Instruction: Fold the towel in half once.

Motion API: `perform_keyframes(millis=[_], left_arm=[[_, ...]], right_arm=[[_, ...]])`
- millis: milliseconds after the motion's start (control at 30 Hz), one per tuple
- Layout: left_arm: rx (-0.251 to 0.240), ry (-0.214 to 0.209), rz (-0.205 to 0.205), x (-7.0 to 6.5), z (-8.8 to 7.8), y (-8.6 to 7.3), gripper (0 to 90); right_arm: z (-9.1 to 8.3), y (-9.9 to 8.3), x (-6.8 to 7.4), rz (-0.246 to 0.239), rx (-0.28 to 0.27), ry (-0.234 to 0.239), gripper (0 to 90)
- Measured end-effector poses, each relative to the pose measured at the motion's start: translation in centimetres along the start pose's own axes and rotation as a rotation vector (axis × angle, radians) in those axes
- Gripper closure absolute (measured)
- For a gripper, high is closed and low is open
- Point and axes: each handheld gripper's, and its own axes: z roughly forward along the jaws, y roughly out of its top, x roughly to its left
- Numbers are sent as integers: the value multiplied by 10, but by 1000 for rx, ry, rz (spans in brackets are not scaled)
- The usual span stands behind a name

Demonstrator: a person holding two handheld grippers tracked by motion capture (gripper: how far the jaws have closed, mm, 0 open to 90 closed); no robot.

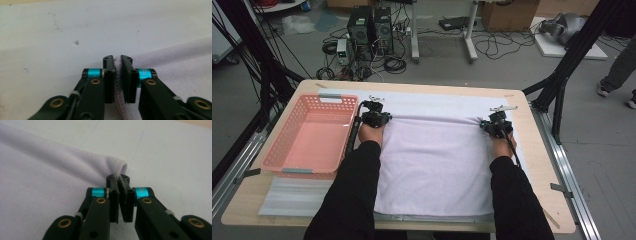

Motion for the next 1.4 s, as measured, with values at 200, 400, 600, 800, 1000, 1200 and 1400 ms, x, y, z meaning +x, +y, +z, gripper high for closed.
perform_keyframes(millis=[200,400,600,800,1000,1200,1400], left_arm=[[-49,-36,-17,-1,-17,1,452],[-127,-161,-12,-9,-41,-2,398],[-193,-248,30,-25,-67,-2,333],[-237,-321,48,-37,-89,-13,174],[-254,-374,68,-39,-108,-35,198],[-319,-430,183,-48,-124,-61,209],[-312,-491,147,-56,-139,-75,184]], right_arm=[[-20,4,-6,19,-43,-45,532],[-55,4,-5,20,-99,33,459],[-87,-10,-3,23,-111,92,417],[-116,-32,4,22,-139,141,380],[-136,-60,10,44,-167,150,279],[-144,-83,19,11,-158,156,211],[-152,-89,31,-33,-190,183,186]])
